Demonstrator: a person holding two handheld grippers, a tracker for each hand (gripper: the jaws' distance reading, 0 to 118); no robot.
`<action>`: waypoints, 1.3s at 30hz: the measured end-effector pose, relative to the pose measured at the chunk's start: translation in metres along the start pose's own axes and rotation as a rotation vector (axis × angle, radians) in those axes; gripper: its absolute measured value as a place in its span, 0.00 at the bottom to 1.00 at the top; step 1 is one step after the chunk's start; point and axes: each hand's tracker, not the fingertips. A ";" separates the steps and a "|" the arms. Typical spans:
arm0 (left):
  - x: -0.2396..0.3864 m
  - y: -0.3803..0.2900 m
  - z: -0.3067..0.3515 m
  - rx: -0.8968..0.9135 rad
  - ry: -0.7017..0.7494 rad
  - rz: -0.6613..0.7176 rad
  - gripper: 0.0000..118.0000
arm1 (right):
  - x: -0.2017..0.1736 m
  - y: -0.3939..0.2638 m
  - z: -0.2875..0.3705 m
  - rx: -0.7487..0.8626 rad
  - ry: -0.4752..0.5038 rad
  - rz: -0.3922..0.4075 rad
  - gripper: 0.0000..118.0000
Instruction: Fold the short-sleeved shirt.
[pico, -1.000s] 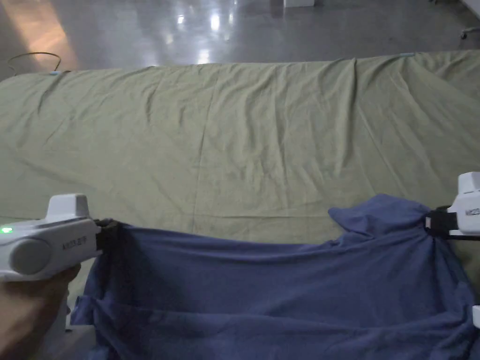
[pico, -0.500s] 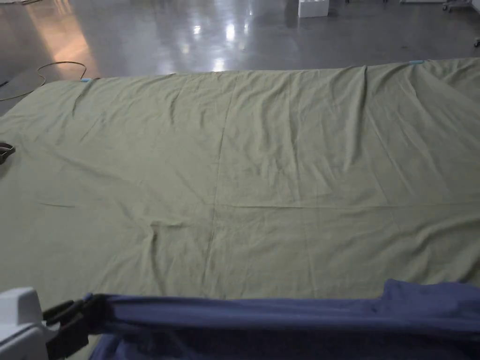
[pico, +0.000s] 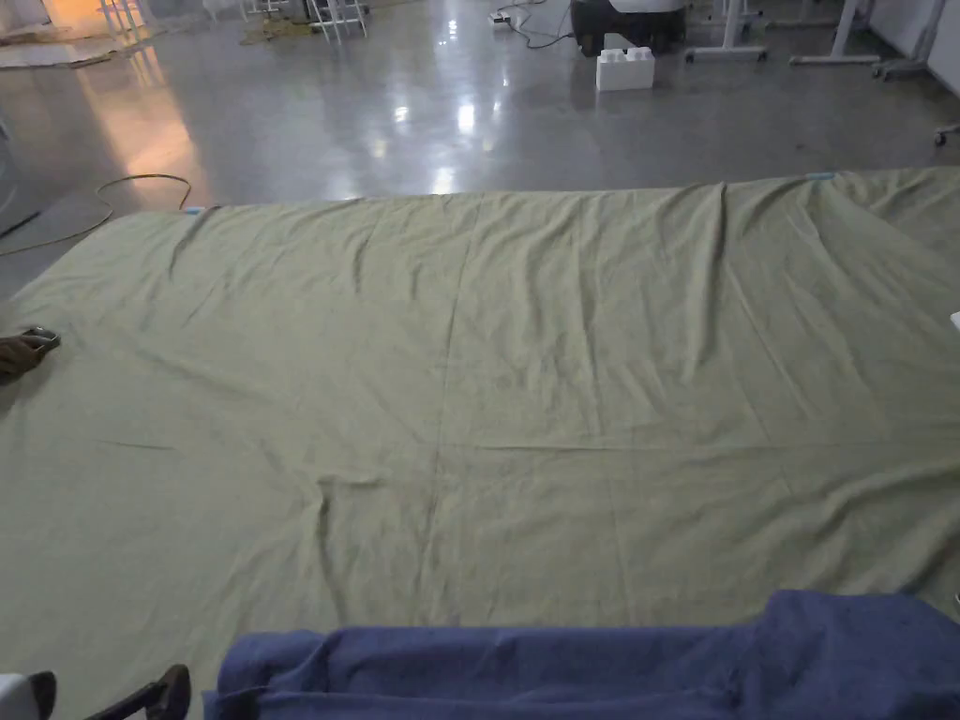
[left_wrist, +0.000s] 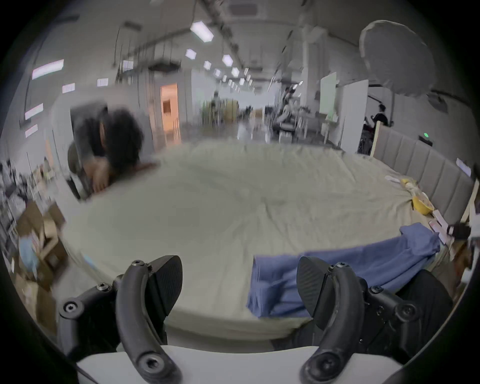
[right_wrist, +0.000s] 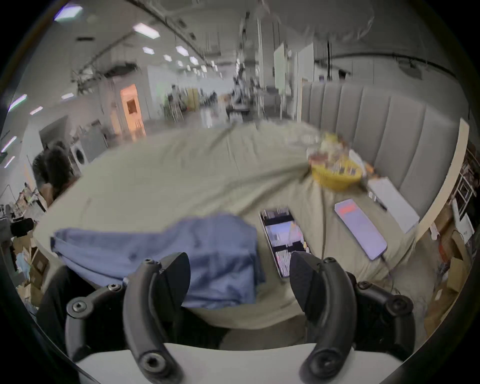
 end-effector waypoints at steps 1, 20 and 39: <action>0.002 0.011 0.020 0.070 -0.003 -0.022 0.77 | -0.005 0.009 0.015 0.046 0.014 -0.007 0.70; 0.100 0.059 0.125 0.313 -0.245 -0.079 0.00 | -0.091 0.032 0.081 0.369 0.246 0.048 0.02; 0.036 0.034 0.044 0.061 -0.344 0.229 0.18 | -0.093 0.021 0.071 0.262 0.260 0.032 0.00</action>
